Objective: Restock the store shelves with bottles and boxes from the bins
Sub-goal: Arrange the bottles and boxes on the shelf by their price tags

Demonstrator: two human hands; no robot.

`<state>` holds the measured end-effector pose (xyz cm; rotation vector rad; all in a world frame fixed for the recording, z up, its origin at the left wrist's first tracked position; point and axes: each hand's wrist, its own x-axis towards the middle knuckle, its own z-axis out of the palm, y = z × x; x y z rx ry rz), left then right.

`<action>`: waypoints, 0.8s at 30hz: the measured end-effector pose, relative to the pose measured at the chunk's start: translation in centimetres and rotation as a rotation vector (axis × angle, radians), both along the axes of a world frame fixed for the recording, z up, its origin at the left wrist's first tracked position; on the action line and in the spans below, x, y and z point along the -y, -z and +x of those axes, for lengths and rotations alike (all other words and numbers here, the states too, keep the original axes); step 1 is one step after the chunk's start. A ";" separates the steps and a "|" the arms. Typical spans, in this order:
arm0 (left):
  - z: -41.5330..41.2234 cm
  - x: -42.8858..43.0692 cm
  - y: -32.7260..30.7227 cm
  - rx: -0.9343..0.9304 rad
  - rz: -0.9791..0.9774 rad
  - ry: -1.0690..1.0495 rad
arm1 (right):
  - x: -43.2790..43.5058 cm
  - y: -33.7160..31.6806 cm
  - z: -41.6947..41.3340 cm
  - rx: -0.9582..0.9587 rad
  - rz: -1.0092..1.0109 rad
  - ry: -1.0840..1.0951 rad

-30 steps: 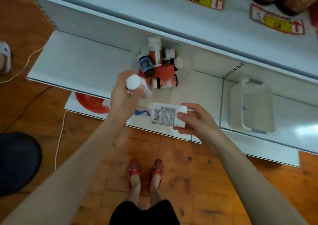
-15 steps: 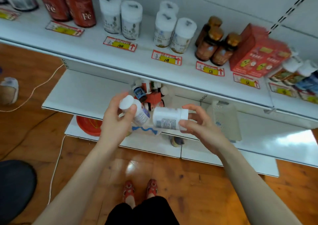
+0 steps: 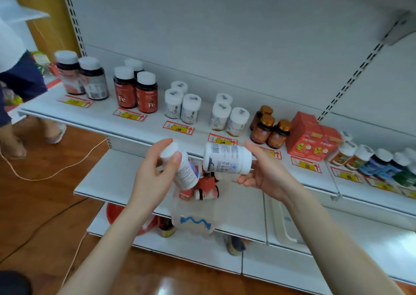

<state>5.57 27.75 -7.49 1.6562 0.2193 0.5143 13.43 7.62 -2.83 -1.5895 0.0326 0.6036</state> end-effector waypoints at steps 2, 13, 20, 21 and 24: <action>-0.1 -0.3 -0.7 0.011 -0.008 0.007 | -0.4 -0.5 0.2 -0.030 0.050 -0.021; 2.8 -0.2 -1.6 0.018 -0.017 -0.080 | -1.9 -1.5 5.0 0.191 -0.028 -0.051; 6.7 -0.8 -3.5 0.034 0.060 -0.195 | -5.3 -5.2 12.1 0.448 -0.219 -0.053; 7.2 -0.9 -3.9 0.036 0.072 -0.210 | -5.7 -5.6 13.0 0.487 -0.248 -0.065; 8.4 -1.4 -4.3 0.056 0.105 -0.241 | -6.9 -6.1 15.0 0.559 -0.267 -0.092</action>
